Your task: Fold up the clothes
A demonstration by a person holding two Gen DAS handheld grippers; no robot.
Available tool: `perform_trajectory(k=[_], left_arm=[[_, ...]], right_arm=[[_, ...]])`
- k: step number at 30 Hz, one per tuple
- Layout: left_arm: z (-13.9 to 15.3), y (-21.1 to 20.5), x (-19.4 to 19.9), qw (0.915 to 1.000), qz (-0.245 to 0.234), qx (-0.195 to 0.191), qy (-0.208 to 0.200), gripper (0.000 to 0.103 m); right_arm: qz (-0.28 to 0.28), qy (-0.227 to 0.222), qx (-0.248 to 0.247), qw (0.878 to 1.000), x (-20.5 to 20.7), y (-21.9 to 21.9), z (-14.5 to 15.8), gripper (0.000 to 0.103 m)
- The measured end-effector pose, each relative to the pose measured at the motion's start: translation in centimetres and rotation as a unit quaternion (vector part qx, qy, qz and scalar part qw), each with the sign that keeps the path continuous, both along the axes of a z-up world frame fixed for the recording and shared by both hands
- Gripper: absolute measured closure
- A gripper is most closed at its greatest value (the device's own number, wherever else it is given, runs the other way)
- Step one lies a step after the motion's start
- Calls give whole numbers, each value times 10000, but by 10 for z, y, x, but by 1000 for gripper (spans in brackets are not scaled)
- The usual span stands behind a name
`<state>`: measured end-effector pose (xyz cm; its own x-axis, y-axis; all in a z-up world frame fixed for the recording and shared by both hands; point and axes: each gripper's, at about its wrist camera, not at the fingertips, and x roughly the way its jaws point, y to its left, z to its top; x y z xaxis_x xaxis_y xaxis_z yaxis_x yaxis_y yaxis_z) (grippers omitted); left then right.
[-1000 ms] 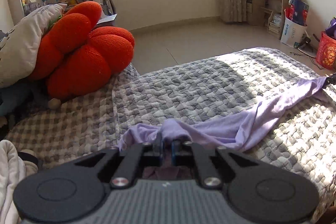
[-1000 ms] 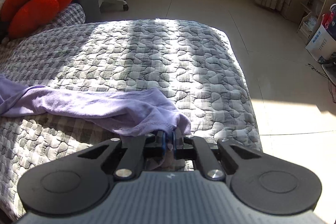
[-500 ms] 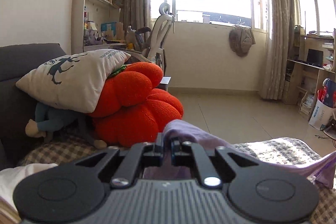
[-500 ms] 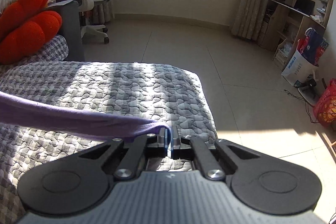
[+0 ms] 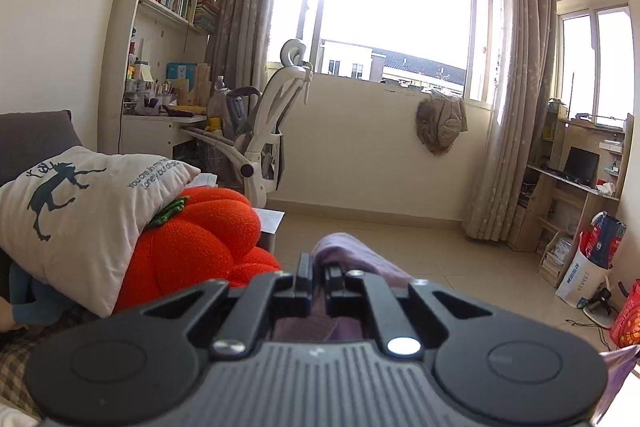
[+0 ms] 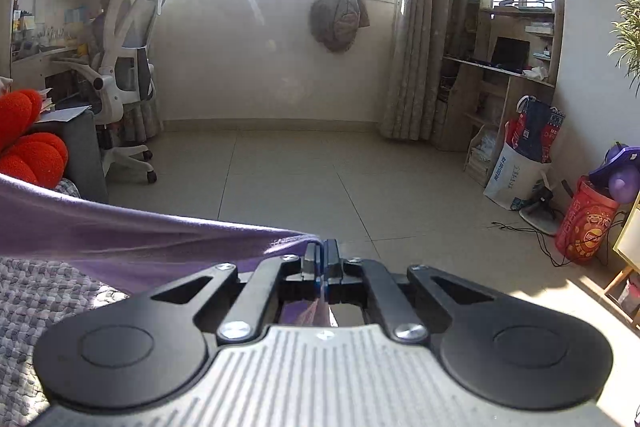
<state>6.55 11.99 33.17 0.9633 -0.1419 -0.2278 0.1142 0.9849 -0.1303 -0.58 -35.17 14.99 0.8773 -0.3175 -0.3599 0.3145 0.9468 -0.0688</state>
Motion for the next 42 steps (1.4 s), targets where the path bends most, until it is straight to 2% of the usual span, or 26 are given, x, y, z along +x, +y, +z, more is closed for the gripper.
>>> perform_trajectory(k=[1, 4, 7, 9, 12, 14, 16, 18, 19, 21, 22, 24, 27, 28, 30, 31, 33, 34, 36, 39, 40, 42], left_arm=[[11, -5, 7, 10000, -26, -38, -53, 98], [76, -38, 0, 9962, -375, -240, -754, 98], [94, -51, -20, 9898, -601, -75, -1292, 98], [107, -59, -33, 9835, -750, 34, -1649, 98], [126, -72, -53, 9709, -971, 198, -2178, 98], [135, -79, -64, 9615, -1099, 330, -2498, 98], [98, -63, -57, 9628, -976, 792, -2391, 98], [53, -48, -53, 9631, -818, 1427, -2131, 98], [18, -36, -52, 9610, -709, 1867, -1913, 98], [-44, -15, -50, 9510, -530, 2647, -1506, 98], [-87, -1, -50, 9407, -492, 3126, -1226, 98], [-167, 24, -57, 9143, -610, 3945, -679, 98], [-259, 51, -86, 8871, -980, 4504, 255, 98], [-276, 55, -98, 8797, -1150, 4597, 406, 98], [-296, 58, -123, 8720, -1501, 4620, 611, 97], [-297, 57, -132, 8707, -1613, 4604, 618, 97], [-291, 60, -146, 8670, -1888, 4571, 613, 97], [-286, 63, -147, 8675, -1932, 4536, 653, 95], [-277, 77, -141, 8768, -1830, 4364, 859, 95], [-265, 103, -126, 9072, -1516, 3746, 1173, 94], [-261, 112, -122, 9175, -1460, 3469, 1285, 94], [-258, 126, -115, 9387, -1396, 2755, 1531, 93]], right_arm=[[-98, -176, -79, 9998, -2, -2, 10, 103], [-550, -1006, -282, 9930, -27, -14, 57, 103], [-1291, -1952, -471, 9711, -66, -40, 112, 103], [-1580, -2439, -359, 9562, -90, -62, 146, 103], [-1579, -2806, -341, 9461, -116, -79, 185, 103], [-1485, -2810, -681, 9457, -124, -71, 190, 103], [-1121, -2575, -836, 9561, -121, -59, 174, 103], [-457, -2091, -809, 9735, -109, -43, 142, 103], [-109, -1762, -791, 9811, -101, -33, 118, 103], [584, -1054, -753, 9898, -84, -11, 68, 103], [938, -623, -793, 9905, -76, 4, 37, 103], [1639, 283, -899, 9820, -60, 34, -27, 103], [2493, 1346, -1128, 9524, -57, 76, -98, 103], [2666, 1550, -1278, 9426, -58, 86, -112, 103], [2833, 1833, -1446, 9302, -61, 93, -125, 103], [2949, 1943, -1594, 9219, -63, 94, -128, 103], [2917, 2022, -1685, 9196, -62, 88, -121, 103], [2894, 2036, -1640, 9208, -62, 82, -116, 103], [2858, 2004, -1652, 9224, -62, 76, -106, 103], [2951, 1996, -1304, 9252, -64, 68, -106, 101], [3017, 2012, -1168, 9246, -66, 66, -106, 97], [3072, 2080, -994, 9233, -71, 62, -113, 80]])
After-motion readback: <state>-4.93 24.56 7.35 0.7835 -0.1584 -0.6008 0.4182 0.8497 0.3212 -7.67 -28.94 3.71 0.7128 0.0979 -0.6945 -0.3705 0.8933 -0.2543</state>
